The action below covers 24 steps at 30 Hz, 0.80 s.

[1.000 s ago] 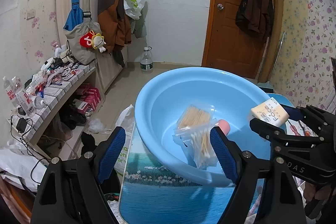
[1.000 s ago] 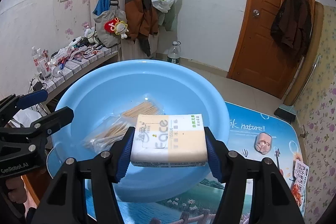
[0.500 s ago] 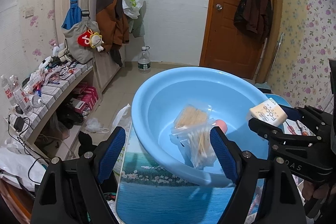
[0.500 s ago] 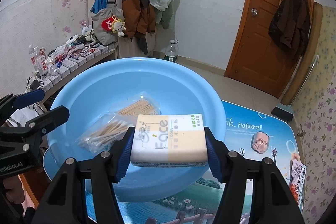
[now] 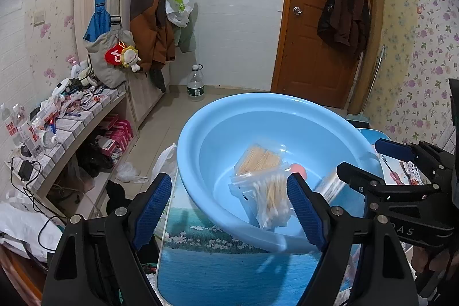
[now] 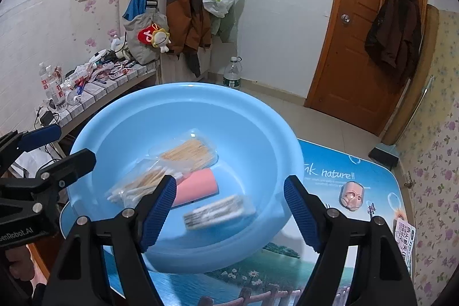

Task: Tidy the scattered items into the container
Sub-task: 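Lower the tissue pack into the basin and open the right gripper, then withdraw both grippers from the basin back over the table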

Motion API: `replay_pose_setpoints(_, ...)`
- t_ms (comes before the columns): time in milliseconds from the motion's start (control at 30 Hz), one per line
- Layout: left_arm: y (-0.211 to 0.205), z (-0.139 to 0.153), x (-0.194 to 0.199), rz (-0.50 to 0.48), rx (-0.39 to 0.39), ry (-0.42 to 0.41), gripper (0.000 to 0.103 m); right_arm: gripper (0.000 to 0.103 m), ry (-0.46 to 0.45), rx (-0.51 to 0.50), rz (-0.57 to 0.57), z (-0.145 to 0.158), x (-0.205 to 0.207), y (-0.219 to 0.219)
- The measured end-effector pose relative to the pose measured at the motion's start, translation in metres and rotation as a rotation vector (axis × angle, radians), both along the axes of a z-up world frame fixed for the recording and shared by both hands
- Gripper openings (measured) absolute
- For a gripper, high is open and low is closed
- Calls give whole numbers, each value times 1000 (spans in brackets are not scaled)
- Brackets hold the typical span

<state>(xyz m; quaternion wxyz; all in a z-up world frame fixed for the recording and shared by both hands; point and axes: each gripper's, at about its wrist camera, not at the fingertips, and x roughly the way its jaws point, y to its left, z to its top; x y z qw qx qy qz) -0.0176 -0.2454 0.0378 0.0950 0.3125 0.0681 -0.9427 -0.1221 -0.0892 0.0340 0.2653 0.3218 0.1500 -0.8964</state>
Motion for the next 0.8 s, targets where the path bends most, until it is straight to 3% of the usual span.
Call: replay_pose_setpoints(800,9,10,6,-7,-17,12,81,79,4,-20,-19,6,4,18)
